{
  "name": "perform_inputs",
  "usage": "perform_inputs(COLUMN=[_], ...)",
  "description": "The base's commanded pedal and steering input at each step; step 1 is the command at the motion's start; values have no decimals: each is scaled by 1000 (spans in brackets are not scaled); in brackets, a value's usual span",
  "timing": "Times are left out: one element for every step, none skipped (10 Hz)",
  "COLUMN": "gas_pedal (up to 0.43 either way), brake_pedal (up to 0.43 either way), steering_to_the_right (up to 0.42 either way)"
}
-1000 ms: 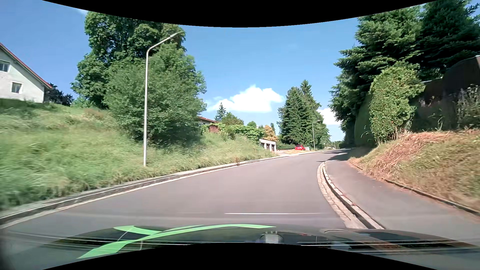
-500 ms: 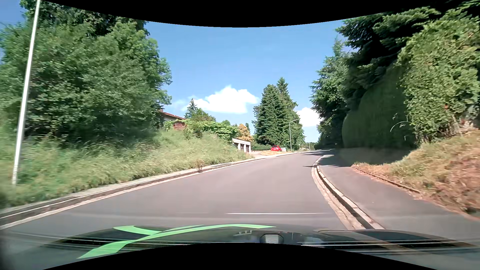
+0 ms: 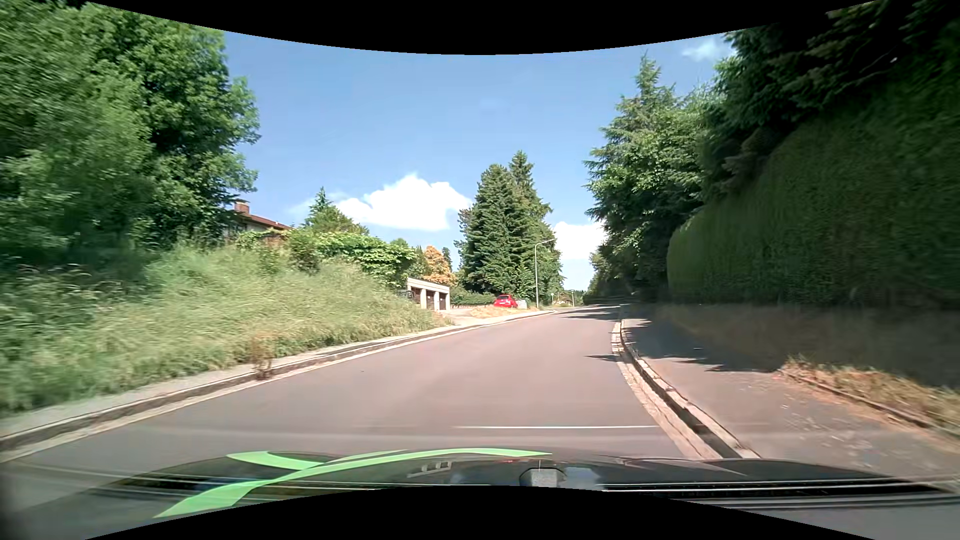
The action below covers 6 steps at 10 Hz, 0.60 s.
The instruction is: Follow the waypoints while adhering to traffic rules and regulations
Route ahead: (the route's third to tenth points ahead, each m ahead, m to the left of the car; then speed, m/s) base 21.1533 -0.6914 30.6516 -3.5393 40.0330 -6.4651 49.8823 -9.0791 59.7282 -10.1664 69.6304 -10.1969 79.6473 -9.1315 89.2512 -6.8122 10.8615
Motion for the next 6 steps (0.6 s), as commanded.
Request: perform_inputs(gas_pedal=[358,370,370,370,370,370], brake_pedal=[0,0,0,0,0,0], steering_to_the_right=[81,74,69,68,68,66])
